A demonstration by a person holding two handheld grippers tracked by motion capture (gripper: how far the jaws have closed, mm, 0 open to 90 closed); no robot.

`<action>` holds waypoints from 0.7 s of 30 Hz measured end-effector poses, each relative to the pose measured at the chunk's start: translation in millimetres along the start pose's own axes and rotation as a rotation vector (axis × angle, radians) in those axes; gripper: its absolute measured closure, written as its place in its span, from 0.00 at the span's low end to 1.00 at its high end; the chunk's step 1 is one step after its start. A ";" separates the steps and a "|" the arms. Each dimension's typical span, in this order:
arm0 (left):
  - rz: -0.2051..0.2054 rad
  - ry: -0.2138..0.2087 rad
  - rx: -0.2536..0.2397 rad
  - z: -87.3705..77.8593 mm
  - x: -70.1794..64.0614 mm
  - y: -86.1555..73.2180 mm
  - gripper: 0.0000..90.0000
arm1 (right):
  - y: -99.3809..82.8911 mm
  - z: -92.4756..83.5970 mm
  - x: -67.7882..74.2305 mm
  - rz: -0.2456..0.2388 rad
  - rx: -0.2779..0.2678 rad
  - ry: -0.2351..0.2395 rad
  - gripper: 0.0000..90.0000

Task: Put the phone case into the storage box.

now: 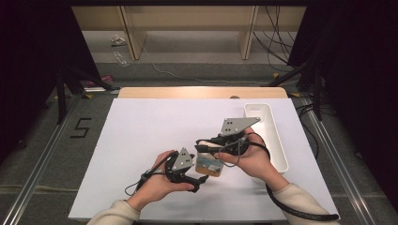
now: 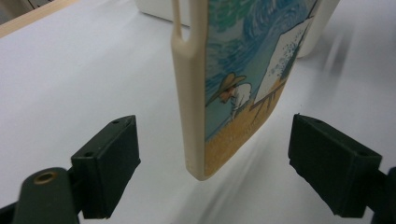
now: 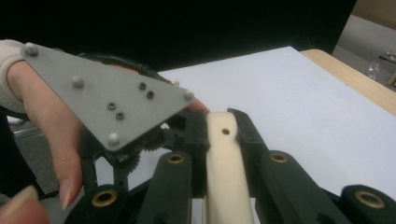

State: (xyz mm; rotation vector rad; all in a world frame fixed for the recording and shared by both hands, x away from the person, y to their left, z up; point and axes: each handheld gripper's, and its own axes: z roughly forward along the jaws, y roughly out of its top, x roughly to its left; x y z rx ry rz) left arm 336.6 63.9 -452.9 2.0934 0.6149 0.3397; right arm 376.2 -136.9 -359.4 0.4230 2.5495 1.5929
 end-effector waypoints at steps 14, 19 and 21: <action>0.055 -0.033 -0.037 3.4 0.9 -1.4 0.41 | 1.0 0.1 1.0 0.005 -0.006 0.012 0.89; 0.065 -0.041 -0.042 2.5 1.9 -1.0 0.51 | 1.1 -0.2 1.0 0.008 -0.011 0.014 0.89; 0.065 -0.048 -0.046 2.4 1.4 -0.8 0.54 | 1.1 -0.2 0.9 0.009 -0.013 0.015 0.89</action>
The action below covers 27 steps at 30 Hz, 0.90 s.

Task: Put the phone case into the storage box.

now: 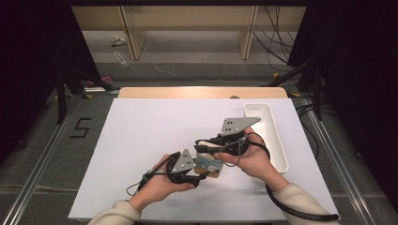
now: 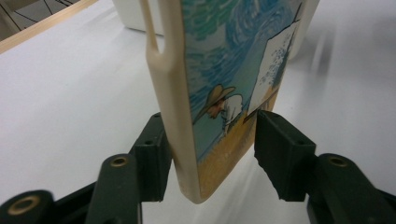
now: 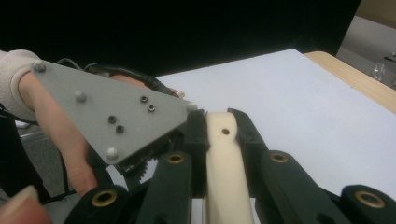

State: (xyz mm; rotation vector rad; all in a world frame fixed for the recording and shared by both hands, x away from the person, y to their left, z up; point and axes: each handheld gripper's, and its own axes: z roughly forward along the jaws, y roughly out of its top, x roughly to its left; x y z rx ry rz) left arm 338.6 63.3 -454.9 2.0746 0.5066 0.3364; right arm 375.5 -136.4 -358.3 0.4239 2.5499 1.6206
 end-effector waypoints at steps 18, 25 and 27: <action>-0.006 0.005 -0.010 -5.2 4.4 1.7 0.75 | 0.2 -0.7 -0.3 0.021 -0.028 0.009 0.89; -0.048 0.004 -0.008 -7.8 5.6 3.2 0.82 | 0.6 -1.2 -0.6 0.020 -0.037 0.013 0.88; -0.054 0.007 -0.008 -8.4 5.7 3.6 0.84 | 0.7 -1.3 -0.6 0.021 -0.041 0.014 0.88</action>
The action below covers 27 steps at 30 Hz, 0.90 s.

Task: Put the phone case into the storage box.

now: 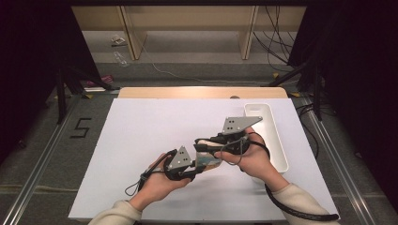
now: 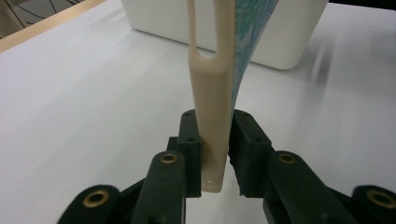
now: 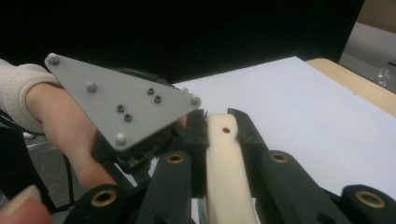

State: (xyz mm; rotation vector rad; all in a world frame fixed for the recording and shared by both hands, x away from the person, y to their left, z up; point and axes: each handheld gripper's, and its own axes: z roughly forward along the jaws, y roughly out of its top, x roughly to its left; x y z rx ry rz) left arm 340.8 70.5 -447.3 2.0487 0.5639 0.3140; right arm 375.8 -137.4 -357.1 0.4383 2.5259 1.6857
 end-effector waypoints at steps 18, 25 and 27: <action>-0.028 0.002 0.013 -2.6 0.7 1.7 0.88 | -0.2 0.1 -0.6 -0.005 -0.014 0.007 0.87; -0.036 0.000 0.013 -3.0 0.7 2.2 0.88 | -0.1 0.1 -0.7 -0.009 -0.016 0.005 0.86; -0.038 -0.001 0.015 -3.2 0.8 2.4 0.88 | -0.1 0.1 -1.0 -0.013 -0.017 0.002 0.85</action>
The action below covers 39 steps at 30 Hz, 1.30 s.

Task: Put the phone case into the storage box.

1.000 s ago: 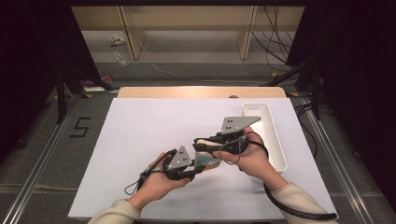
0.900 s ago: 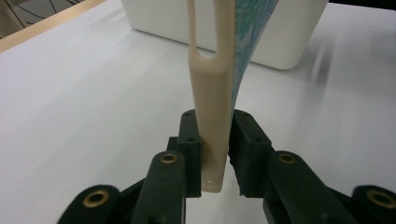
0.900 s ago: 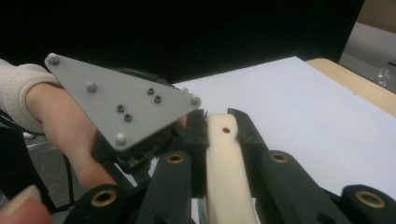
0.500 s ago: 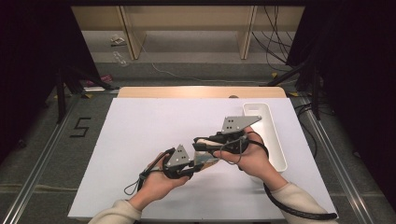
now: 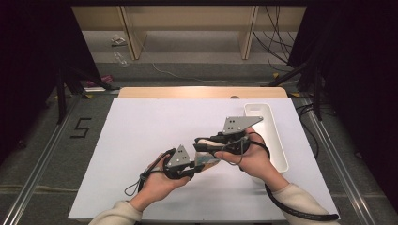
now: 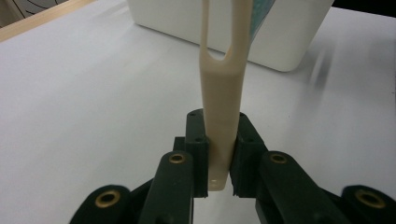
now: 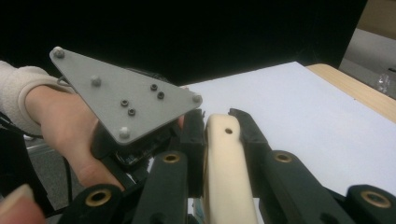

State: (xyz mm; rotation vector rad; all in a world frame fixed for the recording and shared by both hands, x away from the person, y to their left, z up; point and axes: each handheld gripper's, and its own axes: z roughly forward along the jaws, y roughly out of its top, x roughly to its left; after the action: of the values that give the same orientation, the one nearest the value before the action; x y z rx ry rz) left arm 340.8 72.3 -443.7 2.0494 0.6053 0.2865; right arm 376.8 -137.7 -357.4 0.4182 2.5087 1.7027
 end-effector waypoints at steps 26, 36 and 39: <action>-0.017 0.008 -0.016 -2.3 1.2 0.6 0.89 | -2.7 1.1 -9.0 -0.011 -0.053 -0.087 0.25; -0.051 0.040 -0.017 -3.3 6.9 -2.1 0.88 | -1.6 -2.6 -9.2 0.007 -0.093 -0.108 0.13; -0.061 0.054 -0.022 -4.2 8.9 -2.4 0.88 | -2.5 -2.8 -10.5 0.006 -0.090 -0.114 0.04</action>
State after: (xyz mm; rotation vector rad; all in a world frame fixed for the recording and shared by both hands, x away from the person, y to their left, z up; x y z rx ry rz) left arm 345.8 81.1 -443.8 2.0039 0.6939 0.3120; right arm 385.8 -143.9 -359.6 0.5011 2.3447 1.7332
